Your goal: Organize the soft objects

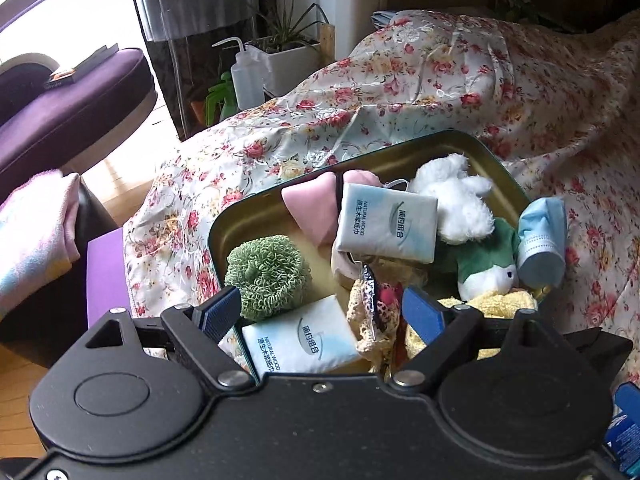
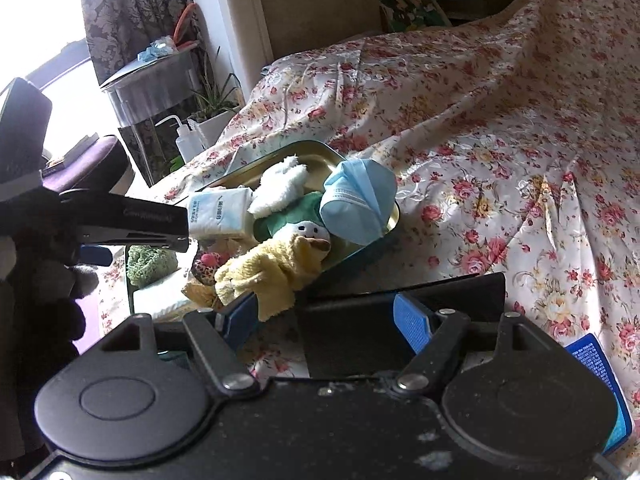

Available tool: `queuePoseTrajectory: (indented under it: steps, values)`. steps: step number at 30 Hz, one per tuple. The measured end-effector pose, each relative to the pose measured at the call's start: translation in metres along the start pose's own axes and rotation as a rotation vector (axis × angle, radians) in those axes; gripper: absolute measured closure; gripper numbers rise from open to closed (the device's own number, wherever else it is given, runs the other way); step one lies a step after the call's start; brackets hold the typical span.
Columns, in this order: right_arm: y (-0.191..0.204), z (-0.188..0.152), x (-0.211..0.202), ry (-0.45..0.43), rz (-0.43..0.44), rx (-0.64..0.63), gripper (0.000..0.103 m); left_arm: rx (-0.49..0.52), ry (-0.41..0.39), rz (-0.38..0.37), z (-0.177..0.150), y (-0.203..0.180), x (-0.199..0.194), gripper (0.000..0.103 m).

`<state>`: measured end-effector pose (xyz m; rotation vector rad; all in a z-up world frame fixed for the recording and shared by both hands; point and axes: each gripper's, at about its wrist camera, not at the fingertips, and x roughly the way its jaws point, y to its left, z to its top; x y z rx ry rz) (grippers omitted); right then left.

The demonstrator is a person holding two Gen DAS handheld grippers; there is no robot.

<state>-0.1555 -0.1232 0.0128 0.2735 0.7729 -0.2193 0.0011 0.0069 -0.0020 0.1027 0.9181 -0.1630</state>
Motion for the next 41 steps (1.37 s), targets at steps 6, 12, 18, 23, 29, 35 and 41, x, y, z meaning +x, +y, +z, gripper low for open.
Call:
queuePoseTrajectory:
  steps: [6,12,18,23,29,35,41]
  values:
    - [0.006,-0.001,0.008,0.024,-0.008,-0.009,0.027,-0.019,0.008,0.02,0.0,0.007,0.005,0.012]
    - [0.013,-0.002,0.016,0.044,-0.015,-0.024,0.026,-0.019,0.016,0.031,-0.002,0.009,0.008,0.012]
    - [0.015,-0.003,0.019,0.052,-0.029,-0.032,0.026,-0.012,0.012,0.028,-0.002,0.008,0.007,0.012]
    - [0.013,-0.004,0.021,0.059,-0.033,-0.03,0.025,-0.007,0.016,0.021,-0.003,0.007,0.007,0.012]
    - [0.012,-0.004,0.022,0.064,-0.035,-0.028,0.025,0.001,0.018,0.01,-0.003,0.005,0.007,0.012]
    - [0.012,-0.005,0.023,0.068,-0.035,-0.027,0.025,0.003,0.015,0.011,-0.003,0.005,0.006,0.012]
    - [0.012,-0.005,0.024,0.069,-0.036,-0.027,0.025,-0.006,0.019,0.01,-0.003,0.006,0.007,0.012]
